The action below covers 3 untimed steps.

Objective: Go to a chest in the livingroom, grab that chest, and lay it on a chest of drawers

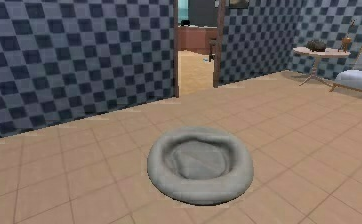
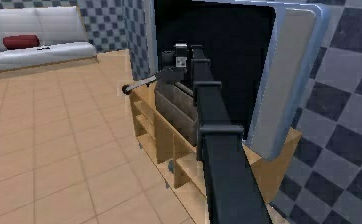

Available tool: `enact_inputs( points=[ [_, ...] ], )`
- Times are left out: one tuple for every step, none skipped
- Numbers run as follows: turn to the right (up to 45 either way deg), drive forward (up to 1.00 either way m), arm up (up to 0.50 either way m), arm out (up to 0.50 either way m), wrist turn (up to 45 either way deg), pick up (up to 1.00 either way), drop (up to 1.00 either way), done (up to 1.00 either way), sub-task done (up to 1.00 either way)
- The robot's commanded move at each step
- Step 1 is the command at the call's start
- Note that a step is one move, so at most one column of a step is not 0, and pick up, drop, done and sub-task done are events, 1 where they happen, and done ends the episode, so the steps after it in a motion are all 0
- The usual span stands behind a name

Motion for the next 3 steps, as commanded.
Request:
enact_inputs(
  points=[
    [0.0, 0.0, 0.0, 0.0, 45.0, 0.0, 0.0, 0.0, 0.0],
    [0.0, 0.0, 0.0, 0.0, 30.0, 0.0, 0.0, 0.0, 0.0],
    [0.0, 0.0, -0.3, 0.0, 0.0, 0.0, 0.0, 0.0, 0.0]
  ],
)
